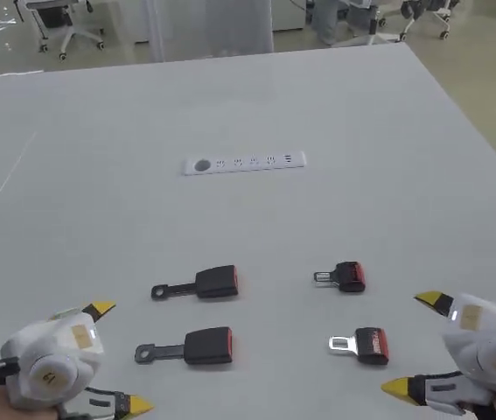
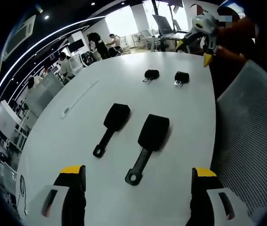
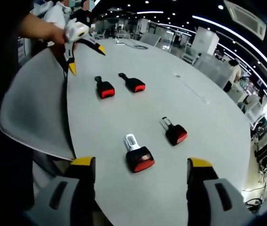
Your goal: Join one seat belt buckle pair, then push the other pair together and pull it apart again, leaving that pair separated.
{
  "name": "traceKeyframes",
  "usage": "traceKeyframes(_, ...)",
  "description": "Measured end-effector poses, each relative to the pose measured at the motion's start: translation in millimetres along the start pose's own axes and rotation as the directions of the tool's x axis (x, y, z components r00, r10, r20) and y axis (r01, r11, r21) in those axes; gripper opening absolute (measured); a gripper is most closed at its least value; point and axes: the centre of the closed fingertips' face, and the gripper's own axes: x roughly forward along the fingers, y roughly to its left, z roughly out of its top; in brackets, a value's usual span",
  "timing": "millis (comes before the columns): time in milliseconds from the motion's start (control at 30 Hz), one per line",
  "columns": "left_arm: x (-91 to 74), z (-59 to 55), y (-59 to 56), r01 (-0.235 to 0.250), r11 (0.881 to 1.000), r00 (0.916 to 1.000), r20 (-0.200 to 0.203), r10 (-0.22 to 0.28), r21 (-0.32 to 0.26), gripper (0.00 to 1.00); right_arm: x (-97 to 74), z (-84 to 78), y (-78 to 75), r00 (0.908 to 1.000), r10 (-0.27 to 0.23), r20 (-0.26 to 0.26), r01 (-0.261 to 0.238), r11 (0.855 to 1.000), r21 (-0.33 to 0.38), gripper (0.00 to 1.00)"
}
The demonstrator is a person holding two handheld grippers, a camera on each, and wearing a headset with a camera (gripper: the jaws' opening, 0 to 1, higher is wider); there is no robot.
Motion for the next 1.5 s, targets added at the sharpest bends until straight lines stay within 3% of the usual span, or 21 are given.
traceKeyframes(200,13.8,6.3,-3.6,0.038,0.999,0.9992,-0.006,-0.038,-0.004,0.93,5.4,1.0,0.8,0.9994,0.034,-0.006,-0.034,0.999,-0.034,0.76)
traceKeyframes(300,21.1,6.0,-7.8,0.068,0.998,0.9970,-0.038,-0.067,0.011,0.87,9.7,1.8,3.5,0.9981,0.061,-0.010,-0.062,0.996,-0.061,0.70)
traceKeyframes(567,39.3,11.4,-15.1,0.136,0.990,0.9888,-0.067,-0.134,0.032,0.72,24.6,-0.1,6.8,0.9930,0.114,-0.032,-0.117,0.988,-0.106,0.58)
traceKeyframes(1067,69.8,33.1,-18.6,0.230,0.967,0.9709,-0.093,-0.221,0.105,0.59,54.0,-22.3,6.9,0.9705,0.205,-0.127,-0.221,0.967,-0.130,0.48)
traceKeyframes(1233,76.8,30.0,-18.9,0.259,0.959,0.9619,-0.121,-0.245,0.116,0.54,59.7,-27.5,1.6,0.9665,0.215,-0.139,-0.233,0.964,-0.129,0.46)
traceKeyframes(1500,83.7,27.3,-20.8,0.291,0.947,0.9505,-0.153,-0.271,0.134,0.49,68.0,-33.7,2.9,0.9542,0.250,-0.164,-0.276,0.948,-0.159,0.42)
